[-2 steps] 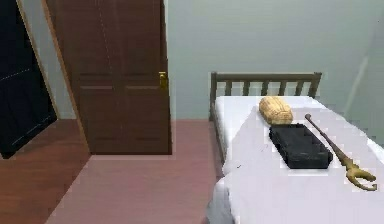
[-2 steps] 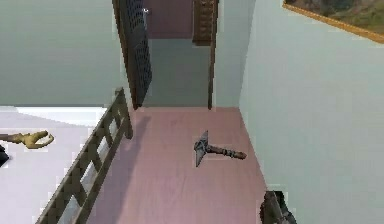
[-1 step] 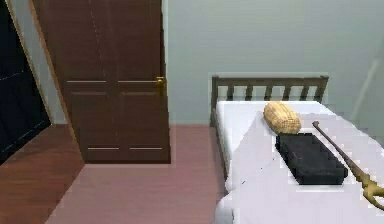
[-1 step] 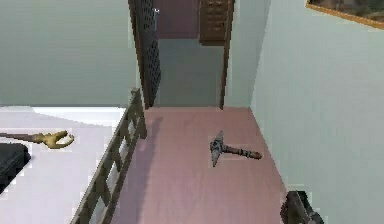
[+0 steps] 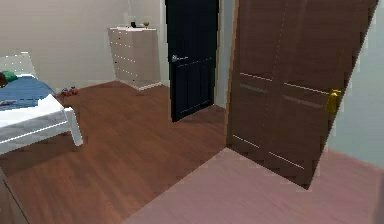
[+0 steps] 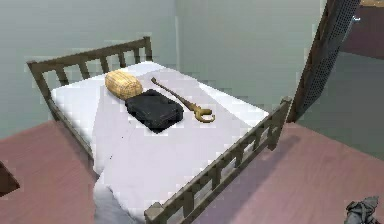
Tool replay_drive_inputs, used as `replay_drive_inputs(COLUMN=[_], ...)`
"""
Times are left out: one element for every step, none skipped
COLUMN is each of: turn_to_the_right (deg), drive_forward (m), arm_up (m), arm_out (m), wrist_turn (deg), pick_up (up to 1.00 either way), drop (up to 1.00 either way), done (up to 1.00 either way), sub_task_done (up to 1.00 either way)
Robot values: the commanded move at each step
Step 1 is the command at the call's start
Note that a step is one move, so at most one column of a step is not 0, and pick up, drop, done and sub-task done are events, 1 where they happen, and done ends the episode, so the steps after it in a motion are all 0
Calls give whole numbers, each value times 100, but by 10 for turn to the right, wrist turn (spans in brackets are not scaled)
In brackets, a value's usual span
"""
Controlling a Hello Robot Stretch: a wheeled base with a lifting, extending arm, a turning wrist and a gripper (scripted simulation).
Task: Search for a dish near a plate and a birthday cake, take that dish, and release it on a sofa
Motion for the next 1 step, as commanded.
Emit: replay_drive_inputs(turn_to_the_right=[-120], drive_forward=[0], arm_up=[0], arm_out=[0], wrist_turn=[0], pick_up=[0], drop=[0], done=[0], sub_task_done=[0])
